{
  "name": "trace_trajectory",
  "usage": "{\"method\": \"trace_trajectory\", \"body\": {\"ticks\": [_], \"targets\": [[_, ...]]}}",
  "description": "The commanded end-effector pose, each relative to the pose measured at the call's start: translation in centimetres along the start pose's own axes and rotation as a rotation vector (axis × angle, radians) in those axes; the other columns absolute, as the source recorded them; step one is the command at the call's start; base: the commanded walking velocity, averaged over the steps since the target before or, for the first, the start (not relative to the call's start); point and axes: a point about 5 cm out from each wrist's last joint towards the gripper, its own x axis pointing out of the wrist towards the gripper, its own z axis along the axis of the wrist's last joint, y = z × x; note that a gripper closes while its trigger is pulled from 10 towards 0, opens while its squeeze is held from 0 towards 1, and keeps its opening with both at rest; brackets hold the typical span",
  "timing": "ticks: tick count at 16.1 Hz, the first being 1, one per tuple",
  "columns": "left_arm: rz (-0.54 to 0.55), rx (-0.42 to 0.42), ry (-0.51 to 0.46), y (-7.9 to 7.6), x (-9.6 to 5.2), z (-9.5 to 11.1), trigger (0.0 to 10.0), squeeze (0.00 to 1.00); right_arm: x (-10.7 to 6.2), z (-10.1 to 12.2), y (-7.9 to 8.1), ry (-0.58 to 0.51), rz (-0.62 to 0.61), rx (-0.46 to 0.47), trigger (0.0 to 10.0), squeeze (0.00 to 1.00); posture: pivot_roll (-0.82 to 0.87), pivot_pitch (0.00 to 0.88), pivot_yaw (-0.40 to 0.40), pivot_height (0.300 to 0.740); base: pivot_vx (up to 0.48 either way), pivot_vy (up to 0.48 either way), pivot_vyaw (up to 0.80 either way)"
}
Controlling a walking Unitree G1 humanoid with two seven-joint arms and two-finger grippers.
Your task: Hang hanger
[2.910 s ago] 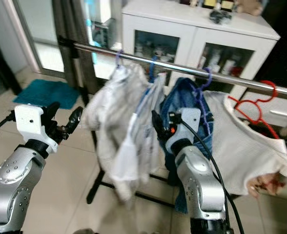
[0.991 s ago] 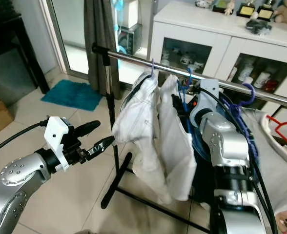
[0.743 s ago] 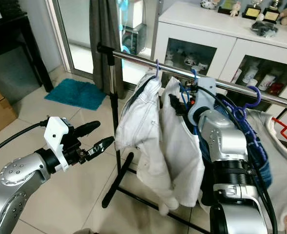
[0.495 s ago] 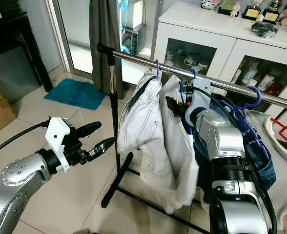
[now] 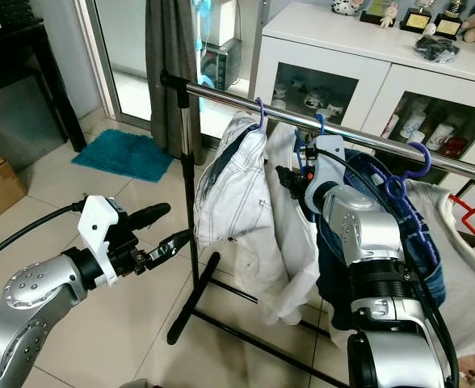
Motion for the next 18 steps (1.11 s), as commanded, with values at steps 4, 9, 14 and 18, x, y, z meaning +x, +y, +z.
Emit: {"method": "trace_trajectory", "body": {"ticks": [4, 9, 14, 18], "targets": [[-0.053, 0.041, 0.031, -0.31, 0.08, 0.13, 10.0, 0.00, -0.06, 0.85, -0.21, -0.022, 0.003, -0.014, 0.0, 0.00, 0.01, 0.000, -0.053, 0.740, 0.000, 0.000, 0.00], [-0.062, 0.044, 0.030, -0.28, -0.04, 0.18, 10.0, 0.00, -0.16, 0.78, -0.27, -0.022, -0.001, -0.016, 0.0, 0.00, 0.00, 0.000, -0.046, 0.740, 0.000, 0.000, 0.00], [-0.061, 0.044, 0.031, -0.23, -0.09, 0.17, 10.0, 0.00, -0.20, 0.77, -0.32, -0.023, -0.001, -0.017, 0.0, 0.00, 0.01, 0.000, -0.047, 0.740, 0.000, 0.000, 0.00], [-0.058, 0.044, 0.031, -0.19, -0.17, 0.13, 10.0, 0.00, -0.16, 0.72, -0.18, -0.027, 0.004, -0.015, 0.0, 0.00, 0.01, 0.000, -0.045, 0.740, 0.000, 0.000, 0.00]]}}
